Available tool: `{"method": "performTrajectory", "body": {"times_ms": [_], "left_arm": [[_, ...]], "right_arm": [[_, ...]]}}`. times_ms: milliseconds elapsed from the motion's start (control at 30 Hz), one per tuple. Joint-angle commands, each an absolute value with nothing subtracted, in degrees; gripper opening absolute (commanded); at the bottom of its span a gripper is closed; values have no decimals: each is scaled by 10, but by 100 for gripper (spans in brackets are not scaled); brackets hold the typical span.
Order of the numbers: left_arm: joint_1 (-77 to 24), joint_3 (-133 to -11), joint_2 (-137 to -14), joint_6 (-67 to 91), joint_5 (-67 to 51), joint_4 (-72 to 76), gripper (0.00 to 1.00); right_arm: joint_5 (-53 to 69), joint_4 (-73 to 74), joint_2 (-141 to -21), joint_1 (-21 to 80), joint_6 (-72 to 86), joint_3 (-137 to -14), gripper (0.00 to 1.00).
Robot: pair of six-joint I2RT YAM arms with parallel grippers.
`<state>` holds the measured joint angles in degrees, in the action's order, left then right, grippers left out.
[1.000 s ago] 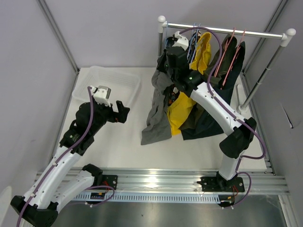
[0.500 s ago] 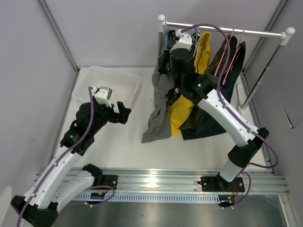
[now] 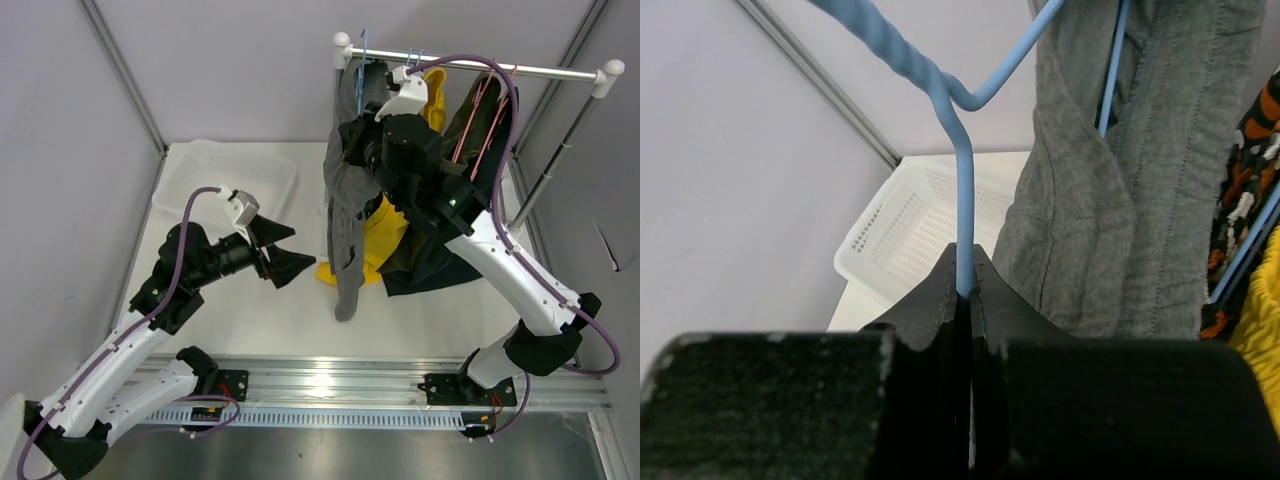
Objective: Remove the shorts from the hanger
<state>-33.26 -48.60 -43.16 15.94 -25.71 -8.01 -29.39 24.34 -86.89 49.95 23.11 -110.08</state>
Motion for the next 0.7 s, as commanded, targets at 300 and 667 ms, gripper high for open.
{"method": "performTrajectory", "body": {"times_ms": [300,667], "left_arm": [[-555,-517,-462,137,-70,-25,99],[-564,-519,-566,106,68,50,95]], "right_arm": [[-345,141,-872,512,279,-1093,0],[-354,140,-847,514,304,-1061,0]]}}
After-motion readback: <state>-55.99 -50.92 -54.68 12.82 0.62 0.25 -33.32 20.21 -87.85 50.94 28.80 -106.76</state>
